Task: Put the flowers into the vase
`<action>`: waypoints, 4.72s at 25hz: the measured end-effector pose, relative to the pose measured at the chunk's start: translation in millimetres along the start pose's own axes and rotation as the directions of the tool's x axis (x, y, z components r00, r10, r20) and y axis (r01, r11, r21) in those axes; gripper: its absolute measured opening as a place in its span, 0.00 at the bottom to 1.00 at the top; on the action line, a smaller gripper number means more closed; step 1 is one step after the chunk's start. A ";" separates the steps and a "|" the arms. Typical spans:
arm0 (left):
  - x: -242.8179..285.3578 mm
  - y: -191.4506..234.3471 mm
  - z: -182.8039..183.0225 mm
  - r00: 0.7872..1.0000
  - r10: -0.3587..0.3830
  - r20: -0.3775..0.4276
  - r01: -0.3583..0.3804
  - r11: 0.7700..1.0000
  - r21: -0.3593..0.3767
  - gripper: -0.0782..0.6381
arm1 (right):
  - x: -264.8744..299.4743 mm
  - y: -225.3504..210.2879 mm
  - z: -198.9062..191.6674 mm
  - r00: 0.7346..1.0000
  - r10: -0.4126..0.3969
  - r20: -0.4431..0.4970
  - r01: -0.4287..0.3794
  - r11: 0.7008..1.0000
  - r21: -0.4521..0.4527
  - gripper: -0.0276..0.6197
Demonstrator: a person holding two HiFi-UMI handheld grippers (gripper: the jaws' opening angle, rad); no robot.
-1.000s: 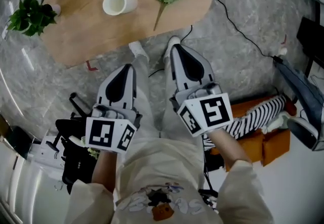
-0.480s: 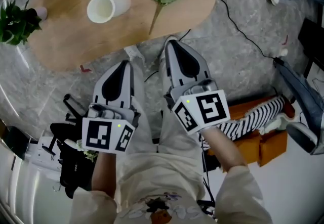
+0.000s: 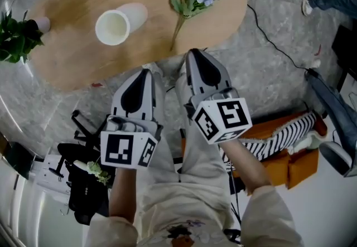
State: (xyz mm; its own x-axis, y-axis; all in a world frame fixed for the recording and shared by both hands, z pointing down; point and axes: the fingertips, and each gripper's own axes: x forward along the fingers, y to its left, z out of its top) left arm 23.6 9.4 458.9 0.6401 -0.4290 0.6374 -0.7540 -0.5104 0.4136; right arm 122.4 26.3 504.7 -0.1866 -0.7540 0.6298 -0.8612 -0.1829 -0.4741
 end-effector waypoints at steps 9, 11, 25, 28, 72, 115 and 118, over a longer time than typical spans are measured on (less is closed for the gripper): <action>27.5 10.4 -16.1 0.999 0.012 -0.037 -0.011 1.000 0.028 0.12 | 29.5 -28.7 -13.5 0.998 -0.024 -0.058 0.028 0.997 0.071 0.12; 32.1 12.1 -19.3 0.999 0.013 -0.045 -0.012 1.000 0.020 0.12 | 36.9 -33.9 -17.4 0.997 -0.030 -0.077 0.037 0.995 0.094 0.14; 66.0 22.2 -40.9 0.996 0.009 -0.089 -0.009 1.000 -0.003 0.12 | 77.9 -57.7 -32.3 0.988 -0.085 -0.129 0.106 0.979 0.173 0.17; 72.0 23.6 -40.8 0.996 0.006 -0.090 -0.006 1.000 -0.002 0.12 | 82.9 -63.4 -35.0 0.985 -0.091 -0.144 0.117 0.976 0.186 0.18; 109.1 51.9 -57.8 0.994 0.002 -0.107 -0.008 0.998 -0.056 0.12 | 164.5 -128.4 -51.2 0.906 -0.273 -0.323 0.371 0.881 0.295 0.30; 67.4 11.8 -68.1 0.998 0.012 -0.060 -0.013 1.000 -0.018 0.12 | 97.0 -106.9 -34.5 0.982 -0.133 -0.137 0.164 0.956 0.243 0.08; 62.0 11.4 -64.3 0.998 0.007 -0.055 -0.008 1.000 -0.017 0.12 | 88.9 -97.5 -30.8 0.986 -0.116 -0.119 0.140 0.965 0.221 0.08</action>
State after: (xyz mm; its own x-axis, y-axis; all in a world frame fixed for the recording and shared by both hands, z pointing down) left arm 45.2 24.9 544.9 0.6254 -0.3914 0.6750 -0.7617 -0.4940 0.4193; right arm 175.3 -3.4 625.8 -0.1405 -0.6469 0.7495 -0.7527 -0.4220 -0.5054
